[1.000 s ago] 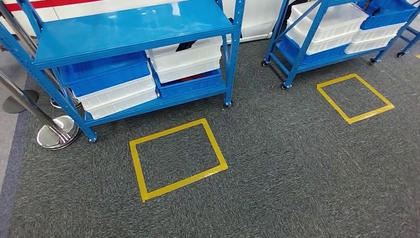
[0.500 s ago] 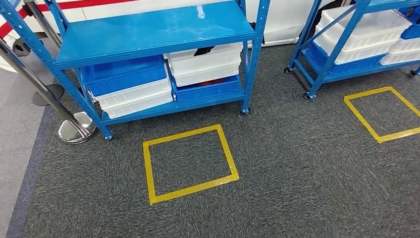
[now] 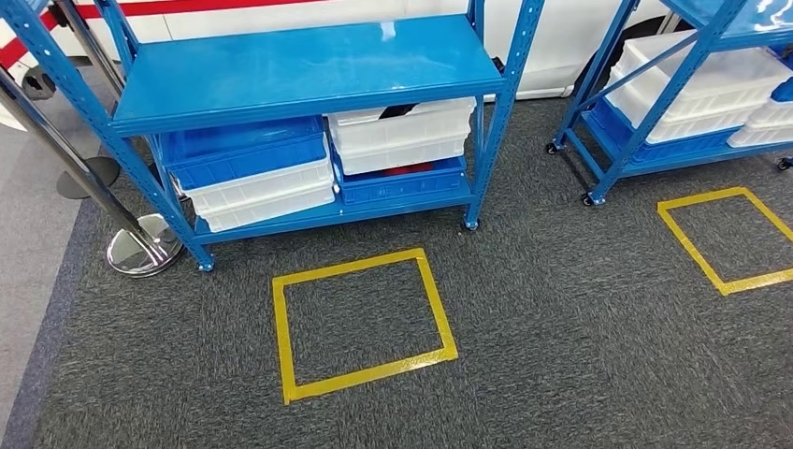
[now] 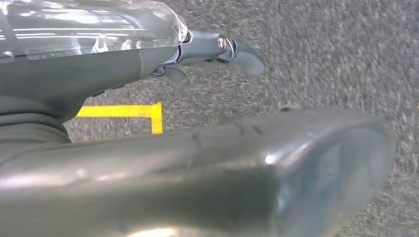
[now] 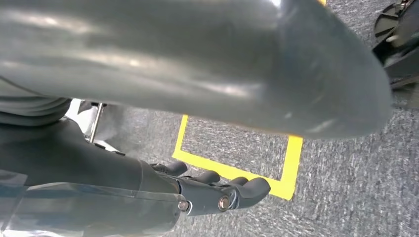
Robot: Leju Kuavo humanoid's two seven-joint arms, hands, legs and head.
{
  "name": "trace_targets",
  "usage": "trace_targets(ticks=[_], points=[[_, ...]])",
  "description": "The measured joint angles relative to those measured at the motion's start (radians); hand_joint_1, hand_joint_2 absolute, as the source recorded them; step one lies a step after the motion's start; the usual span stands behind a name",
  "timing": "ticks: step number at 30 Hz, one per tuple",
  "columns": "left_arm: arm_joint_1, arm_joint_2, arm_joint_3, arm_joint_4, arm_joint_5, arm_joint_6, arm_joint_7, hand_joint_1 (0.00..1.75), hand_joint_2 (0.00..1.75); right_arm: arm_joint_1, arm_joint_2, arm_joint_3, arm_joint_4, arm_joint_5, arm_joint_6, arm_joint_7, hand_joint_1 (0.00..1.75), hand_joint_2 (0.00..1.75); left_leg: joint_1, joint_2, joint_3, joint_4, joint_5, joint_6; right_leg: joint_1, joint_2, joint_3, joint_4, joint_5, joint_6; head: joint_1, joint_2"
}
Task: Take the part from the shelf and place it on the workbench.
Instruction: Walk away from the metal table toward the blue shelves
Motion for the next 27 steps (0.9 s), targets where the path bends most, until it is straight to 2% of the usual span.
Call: trace_targets(ticks=[1, 2, 3, 4, 6, 7, 10, 11, 13, 15, 16, 17, 18, 20, 21, 22, 23, 25, 26, 27], points=[[0.001, 0.000, 0.000, 0.000, 0.000, 0.001, 0.001, 0.00, 0.00, 0.001, 0.000, 0.000, 0.000, 0.000, 0.000, 0.000, 0.00, 0.00, 0.000, -0.002, 0.010, 0.000, -0.008, -0.001, 0.000, 0.000, -0.020, 0.007, -0.001, 0.000, 0.000, 0.000], [0.002, -0.001, 0.000, 0.000, 0.001, 0.002, 0.001, 0.00, 0.00, 0.002, -0.001, 0.000, 0.000, 0.000, -0.001, 0.000, 0.00, 0.00, 0.001, -0.003, 0.022, 0.000, -0.017, -0.002, 0.000, 0.000, -0.025, -0.015, 0.017, 0.000, 0.000, 0.000], [0.003, -0.001, 0.000, 0.000, 0.002, 0.002, 0.002, 0.00, 0.00, 0.003, -0.002, 0.000, 0.000, 0.001, -0.001, 0.000, 0.00, 0.00, 0.001, -0.005, 0.036, 0.000, -0.027, -0.005, 0.000, 0.000, -0.015, -0.067, 0.056, -0.003, 0.000, 0.000], [0.004, -0.002, 0.000, 0.000, 0.002, 0.003, 0.002, 0.00, 0.00, 0.006, -0.002, 0.000, 0.000, 0.004, 0.001, 0.001, 0.00, 0.00, 0.001, -0.006, 0.047, 0.000, -0.037, -0.009, 0.000, 0.000, -0.002, -0.133, 0.109, -0.006, 0.000, 0.000], [0.002, -0.003, 0.000, 0.000, 0.001, 0.003, 0.003, 0.00, 0.00, 0.008, -0.003, 0.000, 0.000, 0.016, 0.006, 0.003, 0.00, 0.00, -0.002, -0.011, 0.062, 0.003, -0.057, -0.021, 0.005, 0.004, 0.019, -0.223, 0.168, -0.015, 0.000, 0.000], [0.000, -0.003, 0.000, 0.000, 0.000, 0.003, 0.004, 0.00, 0.00, 0.009, -0.003, 0.000, 0.001, 0.023, 0.011, 0.005, 0.00, 0.00, -0.003, -0.014, 0.066, 0.006, -0.063, -0.027, 0.007, 0.005, 0.023, -0.239, 0.178, -0.021, 0.000, 0.000], [-0.006, -0.003, 0.000, 0.001, -0.001, 0.004, 0.007, 0.00, 0.00, 0.006, -0.002, 0.002, 0.000, 0.032, 0.019, 0.012, 0.00, 0.00, -0.004, -0.016, 0.066, 0.036, -0.068, -0.043, 0.006, -0.003, 0.040, -0.244, 0.169, -0.041, 0.000, 0.000], [-0.007, -0.003, 0.000, 0.001, -0.001, 0.004, 0.007, 0.00, 0.00, 0.006, -0.001, 0.001, 0.000, 0.030, 0.017, 0.013, 0.00, 0.00, -0.003, -0.013, 0.049, 0.070, -0.070, -0.048, 0.005, -0.007, 0.050, -0.247, 0.164, -0.047, 0.000, 0.000], [-0.006, -0.003, 0.000, 0.001, 0.000, 0.006, 0.007, 0.00, 0.00, 0.006, 0.000, 0.000, 0.000, 0.021, 0.008, 0.011, 0.00, 0.00, 0.001, -0.006, -0.018, 0.182, -0.102, -0.058, 0.005, -0.013, 0.068, -0.251, 0.151, -0.056, 0.000, 0.000], [-0.003, -0.003, 0.000, 0.001, 0.000, 0.006, 0.007, 0.00, 0.00, 0.005, 0.000, -0.001, 0.000, 0.016, 0.001, 0.008, 0.00, 0.00, 0.004, -0.004, -0.096, 0.286, -0.149, -0.064, 0.006, -0.013, 0.082, -0.251, 0.137, -0.058, 0.000, 0.000], [-0.002, -0.003, 0.000, 0.001, 0.000, 0.006, 0.006, 0.00, 0.00, 0.004, 0.000, -0.001, 0.000, 0.015, 0.000, 0.007, 0.00, 0.00, 0.004, -0.003, -0.119, 0.302, -0.155, -0.065, 0.006, -0.013, 0.092, -0.251, 0.129, -0.059, 0.000, 0.000], [0.000, -0.003, 0.000, 0.001, 0.000, 0.006, 0.006, 0.00, 0.00, 0.005, 0.000, -0.002, 0.000, 0.014, 0.000, 0.006, 0.00, 0.00, 0.004, -0.002, -0.126, 0.286, -0.139, -0.063, 0.007, -0.013, 0.103, -0.251, 0.120, -0.058, 0.000, 0.000], [0.001, -0.003, 0.000, 0.001, 0.000, 0.006, 0.006, 0.00, 0.00, 0.005, 0.000, -0.002, 0.000, 0.014, 0.000, 0.005, 0.00, 0.00, 0.003, -0.002, -0.118, 0.239, -0.102, -0.058, 0.009, -0.013, 0.117, -0.252, 0.111, -0.057, 0.000, 0.000], [0.003, -0.002, 0.000, 0.001, 0.000, 0.006, 0.004, 0.00, 0.00, 0.007, 0.003, -0.002, 0.001, 0.013, 0.000, 0.003, 0.00, 0.00, -0.005, 0.006, -0.088, 0.115, -0.012, -0.040, 0.011, -0.015, 0.137, -0.253, 0.094, -0.055, 0.000, 0.000], [0.003, -0.001, 0.000, 0.001, 0.000, 0.006, 0.003, 0.00, 0.00, 0.008, 0.005, -0.003, 0.001, 0.013, 0.000, 0.002, 0.00, 0.00, -0.010, 0.011, -0.079, 0.070, 0.012, -0.032, 0.011, -0.016, 0.142, -0.255, 0.088, -0.051, 0.000, 0.000], [0.004, 0.000, 0.000, 0.002, 0.001, 0.006, 0.002, 0.00, 0.00, 0.008, 0.006, -0.005, 0.002, 0.013, -0.001, 0.001, 0.00, 0.00, -0.014, 0.015, -0.075, 0.045, 0.025, -0.024, 0.010, -0.017, 0.145, -0.257, 0.085, -0.047, 0.000, 0.000], [0.004, 0.000, 0.000, 0.002, 0.001, 0.006, 0.001, 0.00, 0.00, 0.007, 0.007, -0.006, 0.002, 0.013, -0.001, 0.000, 0.00, 0.00, -0.017, 0.016, -0.074, 0.036, 0.022, -0.020, 0.010, -0.017, 0.148, -0.256, 0.086, -0.040, 0.000, 0.000], [0.005, -0.001, 0.000, 0.002, 0.001, 0.006, 0.001, 0.00, 0.00, 0.005, 0.007, -0.009, 0.001, 0.013, -0.001, -0.001, 0.00, 0.00, -0.013, 0.012, -0.053, 0.017, 0.024, -0.011, 0.010, -0.017, 0.158, -0.249, 0.087, -0.027, 0.000, 0.000], [0.005, -0.002, 0.000, 0.002, 0.001, 0.006, 0.001, 0.00, 0.00, 0.005, 0.006, -0.010, 0.001, 0.013, -0.001, -0.002, 0.00, 0.00, -0.009, 0.010, -0.038, 0.008, 0.022, -0.007, 0.010, -0.014, 0.156, -0.231, 0.084, -0.022, 0.000, 0.000], [0.005, -0.003, 0.000, 0.002, 0.001, 0.006, 0.001, 0.00, 0.00, 0.004, 0.006, -0.012, 0.001, 0.013, -0.001, -0.002, 0.00, 0.00, -0.006, 0.008, -0.024, 0.000, 0.021, -0.003, 0.010, -0.011, 0.141, -0.197, 0.071, -0.019, 0.000, 0.000]])
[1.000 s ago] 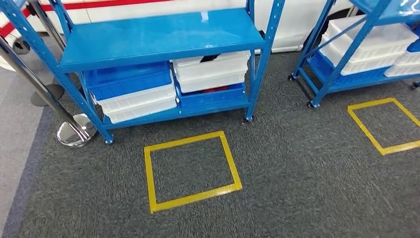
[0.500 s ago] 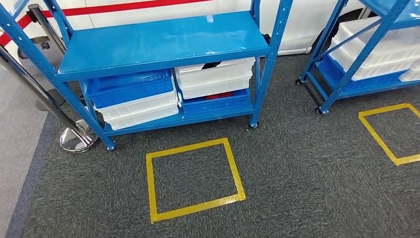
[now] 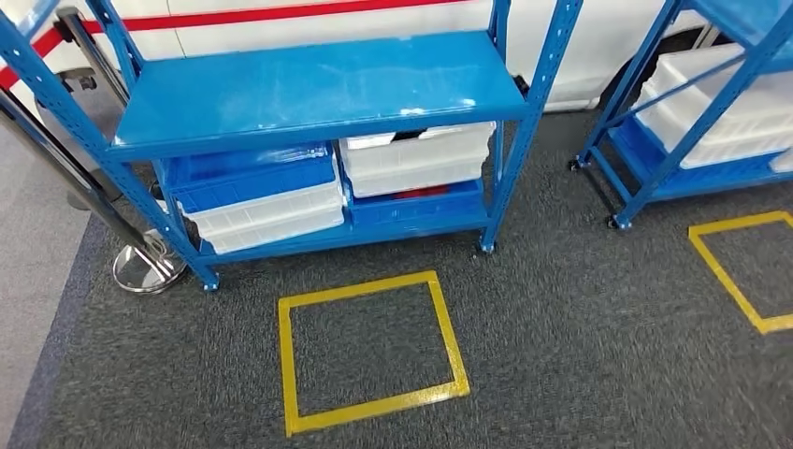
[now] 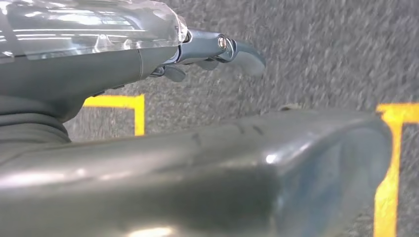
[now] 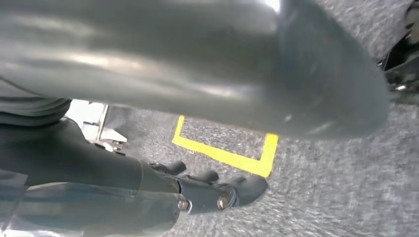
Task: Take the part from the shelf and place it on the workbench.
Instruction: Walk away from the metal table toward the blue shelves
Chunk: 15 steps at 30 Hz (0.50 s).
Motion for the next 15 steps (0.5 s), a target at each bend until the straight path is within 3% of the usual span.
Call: trace_targets(ticks=[3, 4, 5, 8, 9, 10, 13, 15], points=[[-0.004, -0.002, 0.000, 0.000, 0.000, -0.001, 0.000, 0.00, 0.00, -0.002, -0.001, -0.003, 0.000, -0.001, 0.000, 0.000, 0.00, 0.00, 0.001, -0.004, 0.020, -0.006, -0.013, 0.005, -0.006, 0.007, -0.114, 0.169, -0.070, 0.009, 0.000, 0.000], [-0.004, -0.003, 0.000, 0.000, 0.000, -0.001, 0.000, 0.00, 0.00, -0.002, -0.001, -0.003, 0.000, -0.001, 0.000, 0.000, 0.00, 0.00, 0.002, -0.006, 0.026, -0.006, -0.019, 0.004, -0.008, 0.007, -0.145, 0.201, -0.078, 0.012, 0.000, 0.000], [-0.004, -0.003, 0.000, 0.000, 0.000, -0.002, 0.000, 0.00, 0.00, -0.001, -0.001, -0.003, 0.000, -0.001, 0.000, 0.000, 0.00, 0.00, 0.004, -0.009, 0.035, -0.006, -0.026, 0.002, -0.010, 0.007, -0.159, 0.200, -0.064, 0.016, 0.000, 0.000], [-0.001, -0.004, 0.000, 0.000, 0.000, -0.003, 0.000, 0.00, 0.00, 0.006, -0.002, -0.004, 0.000, -0.002, 0.000, 0.000, 0.00, 0.00, 0.010, -0.016, 0.067, -0.001, -0.053, -0.014, -0.018, 0.009, -0.125, 0.039, 0.064, 0.026, 0.000, 0.000], [-0.001, -0.004, 0.000, 0.000, 0.000, -0.003, 0.000, 0.00, 0.00, 0.008, -0.002, -0.004, 0.000, -0.002, 0.000, 0.000, 0.00, 0.00, 0.010, -0.018, 0.072, 0.002, -0.062, -0.021, -0.019, 0.009, -0.114, -0.008, 0.087, 0.023, 0.000, 0.000], [-0.003, -0.004, 0.000, 0.000, 0.000, -0.004, 0.000, 0.00, 0.00, 0.008, -0.002, -0.004, 0.001, -0.002, 0.000, -0.001, 0.00, 0.00, 0.008, -0.019, 0.072, 0.004, -0.070, -0.028, -0.018, 0.010, -0.110, -0.033, 0.098, 0.016, 0.000, 0.000], [-0.006, -0.004, 0.000, 0.000, -0.001, -0.006, 0.000, 0.00, 0.00, 0.006, -0.001, -0.004, 0.001, -0.002, 0.000, -0.001, 0.00, 0.00, 0.009, -0.019, 0.078, 0.017, -0.083, -0.046, -0.015, 0.011, -0.101, -0.043, 0.092, -0.009, 0.000, 0.000], [-0.006, -0.004, 0.000, 0.000, -0.001, -0.007, -0.001, 0.00, 0.00, 0.007, -0.001, -0.004, 0.001, -0.002, 0.001, -0.001, 0.00, 0.00, 0.011, -0.015, 0.059, 0.071, -0.098, -0.054, -0.016, 0.009, -0.084, -0.047, 0.084, -0.022, 0.000, 0.000]])
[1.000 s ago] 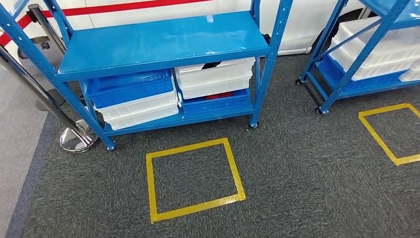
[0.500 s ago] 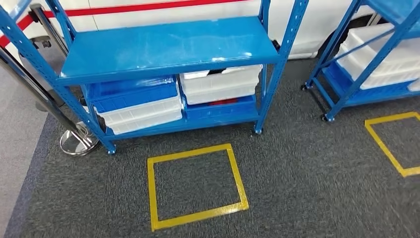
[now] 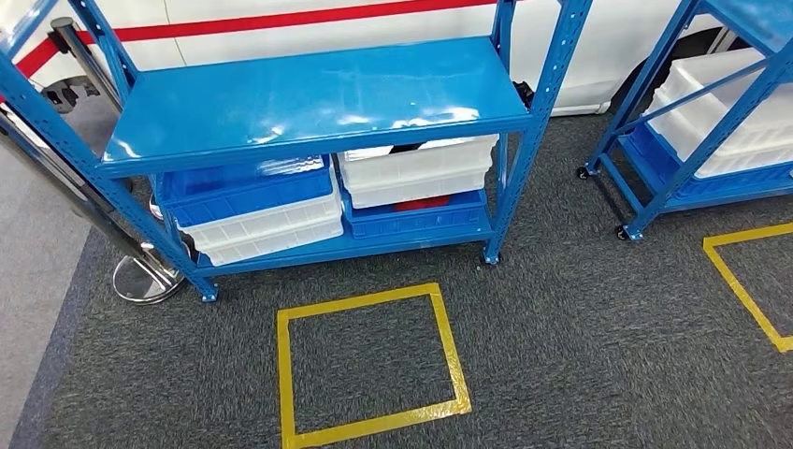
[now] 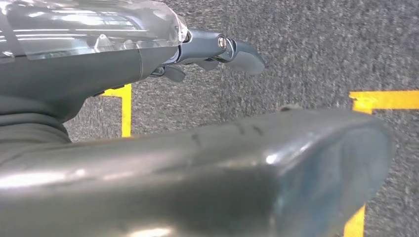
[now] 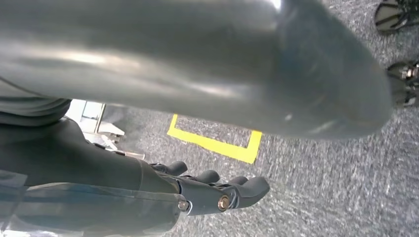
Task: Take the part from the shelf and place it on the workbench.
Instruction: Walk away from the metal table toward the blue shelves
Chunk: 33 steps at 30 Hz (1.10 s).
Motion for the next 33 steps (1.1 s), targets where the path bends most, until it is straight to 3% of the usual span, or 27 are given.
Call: trace_targets(ticks=[4, 5, 6, 8, 10, 12, 15, 16, 18, 19, 20, 21, 23, 24, 26, 29, 31, 33], points=[[0.001, 0.000, 0.000, 0.000, 0.000, -0.002, -0.001, 0.00, 0.00, -0.002, -0.001, -0.001, 0.000, 0.000, 0.001, 0.000, 0.00, 0.00, 0.004, 0.006, -0.146, 0.227, -0.080, -0.011, 0.005, -0.002, 0.025, -0.002, -0.023, -0.012, 0.000, 0.000], [0.001, 0.000, 0.000, 0.000, -0.001, -0.003, 0.000, 0.00, 0.00, -0.003, -0.001, -0.002, 0.000, 0.000, 0.001, 0.000, 0.00, 0.00, 0.004, 0.006, -0.166, 0.239, -0.074, -0.009, 0.008, -0.002, 0.034, -0.002, -0.030, -0.012, 0.000, 0.000], [0.002, 0.000, 0.000, 0.000, -0.002, -0.003, 0.000, 0.00, 0.00, -0.003, -0.001, -0.002, 0.000, 0.000, 0.001, 0.000, 0.00, 0.00, 0.003, 0.006, -0.167, 0.215, -0.047, -0.005, 0.010, -0.001, 0.044, -0.003, -0.037, -0.013, 0.000, 0.000], [0.003, 0.001, 0.000, 0.000, -0.005, -0.004, 0.001, 0.00, 0.00, -0.003, 0.001, -0.002, 0.000, 0.000, 0.001, 0.000, 0.00, 0.00, -0.006, 0.009, -0.136, 0.090, 0.044, 0.018, 0.015, -0.001, 0.067, -0.004, -0.052, -0.011, 0.000, 0.000], [0.002, 0.005, -0.001, 0.001, -0.006, -0.005, 0.002, 0.00, 0.00, -0.005, 0.003, -0.002, 0.001, 0.000, 0.002, 0.000, 0.00, 0.00, -0.018, 0.013, -0.107, -0.004, 0.080, 0.043, 0.016, -0.002, 0.079, -0.007, -0.064, -0.004, 0.000, 0.000], [0.001, 0.008, -0.001, 0.001, -0.006, -0.005, 0.002, 0.00, 0.00, -0.008, 0.005, -0.002, 0.001, 0.000, 0.001, 0.000, 0.00, 0.00, -0.023, 0.013, -0.095, -0.033, 0.075, 0.055, 0.016, -0.001, 0.086, -0.005, -0.062, 0.008, 0.000, 0.000], [0.003, 0.006, -0.002, 0.001, -0.005, -0.005, 0.003, 0.00, 0.00, -0.010, 0.003, -0.002, 0.000, 0.000, 0.001, 0.000, 0.00, 0.00, -0.015, 0.012, -0.054, -0.068, 0.090, 0.062, 0.014, 0.001, 0.090, 0.028, -0.070, 0.024, 0.000, 0.000], [0.002, 0.005, -0.002, 0.001, -0.004, -0.004, 0.003, 0.00, 0.00, -0.011, 0.003, -0.002, 0.000, 0.001, 0.001, 0.000, 0.00, 0.00, -0.012, 0.012, -0.042, -0.075, 0.089, 0.064, 0.012, 0.002, 0.072, 0.065, -0.090, 0.027, 0.000, 0.000], [0.000, 0.003, -0.002, 0.001, -0.001, 0.000, 0.004, 0.00, 0.00, -0.012, 0.002, -0.002, 0.000, 0.002, 0.001, 0.000, 0.00, 0.00, -0.013, 0.011, -0.033, -0.077, 0.082, 0.068, 0.008, 0.003, 0.000, 0.176, -0.144, 0.035, 0.000, 0.000], [0.000, 0.002, -0.002, 0.001, 0.000, 0.001, 0.004, 0.00, 0.00, -0.013, 0.002, -0.002, 0.000, 0.003, 0.001, 0.000, 0.00, 0.00, -0.013, 0.010, -0.029, -0.076, 0.076, 0.067, 0.007, 0.003, -0.037, 0.221, -0.160, 0.041, 0.000, 0.000], [0.001, 0.001, -0.002, 0.001, 0.000, 0.003, 0.005, 0.00, 0.00, -0.013, 0.002, -0.002, 0.000, 0.004, 0.001, 0.000, 0.00, 0.00, -0.012, 0.009, -0.021, -0.076, 0.069, 0.066, 0.005, 0.003, -0.061, 0.238, -0.157, 0.045, 0.000, 0.000], [0.001, 0.000, -0.002, 0.001, 0.000, 0.003, 0.006, 0.00, 0.00, -0.012, 0.001, -0.002, 0.000, 0.004, 0.001, 0.001, 0.00, 0.00, -0.011, 0.008, -0.012, -0.075, 0.062, 0.063, 0.003, 0.002, -0.068, 0.220, -0.131, 0.048, 0.000, 0.000], [0.003, -0.003, -0.002, 0.001, 0.000, 0.004, 0.009, 0.00, 0.00, -0.009, -0.003, -0.002, 0.000, 0.006, 0.001, 0.001, 0.00, 0.00, -0.008, 0.006, 0.010, -0.074, 0.043, 0.055, -0.002, 0.002, -0.043, 0.106, -0.036, 0.051, 0.000, 0.000], [0.002, -0.003, -0.002, 0.001, 0.000, 0.004, 0.010, 0.00, 0.00, -0.007, -0.003, -0.002, 0.001, 0.008, 0.001, 0.002, 0.00, 0.00, -0.008, 0.003, 0.017, -0.071, 0.034, 0.048, -0.001, 0.003, -0.029, 0.052, -0.009, 0.050, 0.000, 0.000], [-0.002, -0.004, -0.002, 0.001, 0.000, 0.004, 0.012, 0.00, 0.00, -0.005, -0.004, -0.002, 0.001, 0.019, 0.002, 0.004, 0.00, 0.00, -0.010, -0.002, 0.023, -0.065, 0.019, 0.034, 0.003, 0.005, -0.016, 0.002, 0.009, 0.037, 0.000, 0.000], [-0.008, -0.005, -0.005, 0.001, -0.004, 0.004, 0.014, 0.00, 0.00, -0.007, -0.005, 0.000, 0.000, 0.041, 0.006, 0.011, 0.00, 0.00, -0.010, -0.006, 0.027, -0.048, 0.013, 0.019, 0.004, -0.004, -0.005, -0.002, 0.008, 0.012, 0.000, 0.000], [-0.009, -0.005, -0.008, 0.001, -0.006, 0.004, 0.014, 0.00, 0.00, -0.009, -0.004, 0.001, 0.000, 0.045, 0.007, 0.013, 0.00, 0.00, -0.007, -0.002, -0.015, 0.025, -0.004, 0.011, 0.001, -0.015, 0.008, -0.007, 0.003, 0.001, 0.000, 0.000], [-0.009, -0.005, -0.010, 0.001, -0.005, 0.004, 0.014, 0.00, 0.00, -0.009, -0.005, 0.001, 0.000, 0.046, 0.007, 0.013, 0.00, 0.00, -0.002, 0.003, -0.097, 0.155, -0.047, 0.001, 0.002, -0.024, 0.017, -0.009, -0.007, -0.005, 0.000, 0.000]])
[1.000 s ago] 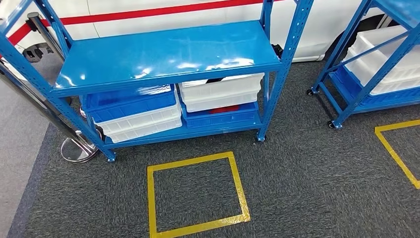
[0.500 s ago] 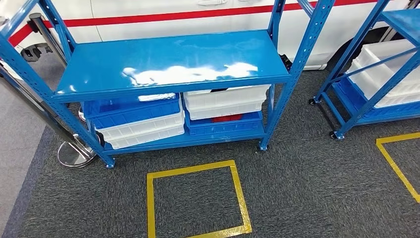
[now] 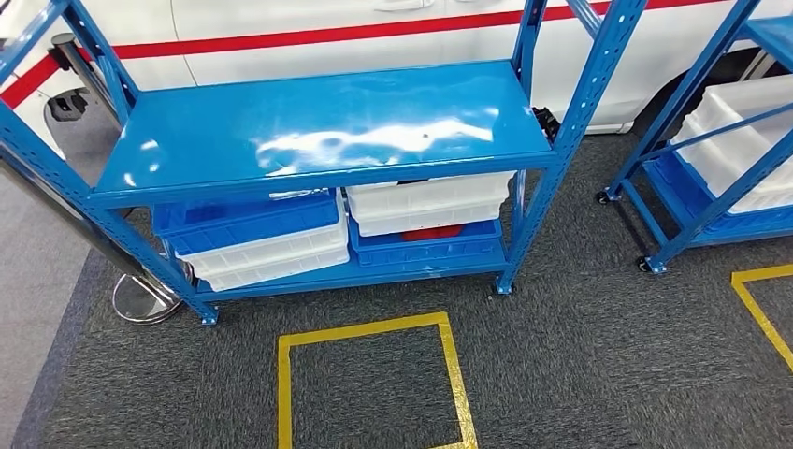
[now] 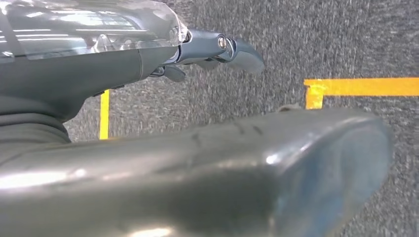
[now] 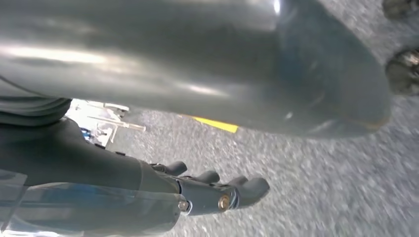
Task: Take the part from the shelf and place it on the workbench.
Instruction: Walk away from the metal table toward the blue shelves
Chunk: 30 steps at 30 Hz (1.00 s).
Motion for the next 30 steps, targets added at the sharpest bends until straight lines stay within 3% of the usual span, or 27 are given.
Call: trace_targets(ticks=[2, 3, 6, 8, 10, 12, 14, 16, 17, 18, 20, 22, 25, 27, 29, 30], points=[[0.002, 0.000, -0.002, 0.000, 0.003, 0.001, 0.000, 0.00, 0.00, 0.000, 0.000, 0.000, 0.000, -0.002, 0.000, 0.000, 0.00, 0.00, 0.003, 0.002, -0.065, 0.078, -0.022, -0.004, 0.001, -0.008, 0.013, 0.000, -0.012, 0.000, 0.000, 0.000], [0.004, 0.000, -0.003, 0.000, 0.005, 0.002, -0.001, 0.00, 0.00, -0.001, -0.001, 0.000, 0.000, -0.004, -0.001, -0.001, 0.00, 0.00, 0.004, 0.003, -0.073, 0.067, -0.003, -0.004, 0.001, -0.011, 0.022, 0.000, -0.019, 0.001, 0.000, 0.000], [0.010, 0.000, -0.004, 0.000, 0.008, 0.006, -0.002, 0.00, 0.00, -0.002, 0.000, -0.001, 0.000, -0.014, -0.002, -0.004, 0.00, 0.00, -0.001, 0.015, -0.025, -0.107, 0.118, 0.012, 0.002, -0.017, 0.052, -0.001, -0.039, 0.009, 0.000, 0.000], [0.009, 0.001, -0.004, 0.000, 0.009, 0.008, -0.002, 0.00, 0.00, -0.004, 0.000, -0.002, 0.000, -0.017, -0.002, -0.005, 0.00, 0.00, -0.010, 0.025, -0.003, -0.175, 0.129, 0.025, 0.003, -0.021, 0.059, -0.002, -0.049, 0.018, 0.000, 0.000], [0.009, 0.002, -0.004, 0.000, 0.010, 0.009, -0.003, 0.00, 0.00, -0.008, 0.000, -0.002, 0.000, -0.017, -0.002, -0.006, 0.00, 0.00, -0.013, 0.025, 0.002, -0.184, 0.121, 0.035, 0.005, -0.023, 0.066, -0.007, -0.057, 0.032, 0.000, 0.000], [0.010, 0.001, -0.003, 0.000, 0.012, 0.010, -0.004, 0.00, 0.00, -0.011, -0.002, -0.002, -0.002, -0.017, -0.002, -0.007, 0.00, 0.00, -0.007, 0.021, 0.020, -0.200, 0.138, 0.045, 0.005, -0.014, 0.073, 0.004, -0.070, 0.042, 0.000, 0.000], [0.009, 0.000, -0.003, 0.000, 0.014, 0.010, -0.004, 0.00, 0.00, -0.009, -0.004, -0.003, -0.004, -0.017, -0.002, -0.007, 0.00, 0.00, -0.003, 0.018, 0.037, -0.215, 0.140, 0.056, 0.004, 0.008, 0.033, 0.085, -0.108, 0.046, 0.000, 0.000], [0.006, -0.001, -0.004, 0.000, 0.015, 0.011, -0.005, 0.00, 0.00, -0.008, -0.004, -0.003, -0.004, -0.017, -0.002, -0.008, 0.00, 0.00, -0.006, 0.013, 0.045, -0.217, 0.132, 0.064, 0.003, 0.020, -0.048, 0.209, -0.150, 0.049, 0.000, 0.000], [0.006, -0.001, -0.004, 0.000, 0.016, 0.011, -0.005, 0.00, 0.00, -0.007, -0.004, -0.003, -0.004, -0.017, -0.002, -0.008, 0.00, 0.00, -0.007, 0.009, 0.051, -0.217, 0.126, 0.066, 0.003, 0.021, -0.081, 0.247, -0.149, 0.051, 0.000, 0.000], [0.006, -0.001, -0.004, 0.000, 0.017, 0.011, -0.005, 0.00, 0.00, -0.006, -0.005, -0.004, -0.004, -0.017, -0.002, -0.008, 0.00, 0.00, -0.008, 0.005, 0.059, -0.217, 0.119, 0.066, 0.003, 0.022, -0.097, 0.252, -0.128, 0.052, 0.000, 0.000], [0.008, -0.002, -0.003, 0.000, 0.018, 0.012, -0.006, 0.00, 0.00, -0.002, -0.006, -0.004, -0.004, -0.016, -0.002, -0.010, 0.00, 0.00, -0.009, -0.004, 0.079, -0.215, 0.103, 0.063, 0.004, 0.023, -0.080, 0.158, -0.035, 0.049, 0.000, 0.000], [0.009, -0.003, -0.003, 0.000, 0.018, 0.013, -0.006, 0.00, 0.00, 0.002, -0.007, -0.004, -0.004, -0.015, -0.002, -0.012, 0.00, 0.00, -0.012, -0.010, 0.091, -0.211, 0.086, 0.055, 0.007, 0.028, -0.043, 0.047, 0.026, 0.042, 0.000, 0.000], [0.006, -0.004, -0.003, 0.000, 0.020, 0.015, -0.006, 0.00, 0.00, -0.001, -0.008, -0.005, -0.004, -0.012, -0.002, -0.016, 0.00, 0.00, -0.013, -0.013, 0.095, -0.211, 0.071, 0.039, 0.011, 0.033, -0.027, 0.003, 0.022, 0.029, 0.000, 0.000], [0.005, -0.004, -0.003, 0.000, 0.020, 0.017, -0.007, 0.00, 0.00, -0.002, -0.008, -0.005, -0.004, -0.009, -0.002, -0.018, 0.00, 0.00, -0.012, -0.010, 0.100, -0.203, 0.060, 0.028, 0.005, 0.031, -0.017, -0.006, 0.017, 0.020, 0.000, 0.000], [0.004, -0.004, -0.003, 0.000, 0.020, 0.018, -0.008, 0.00, 0.00, -0.002, -0.008, -0.005, -0.004, -0.006, -0.002, -0.019, 0.00, 0.00, -0.009, -0.006, 0.066, -0.126, 0.022, 0.016, -0.002, 0.026, -0.001, -0.015, 0.011, 0.012, 0.000, 0.000], [0.004, -0.004, -0.003, 0.000, 0.020, 0.018, -0.008, 0.00, 0.00, -0.001, -0.008, -0.005, -0.004, -0.005, -0.002, -0.019, 0.00, 0.00, -0.005, -0.003, 0.029, -0.058, -0.004, 0.010, -0.002, 0.024, 0.005, -0.016, 0.006, 0.009, 0.000, 0.000]])
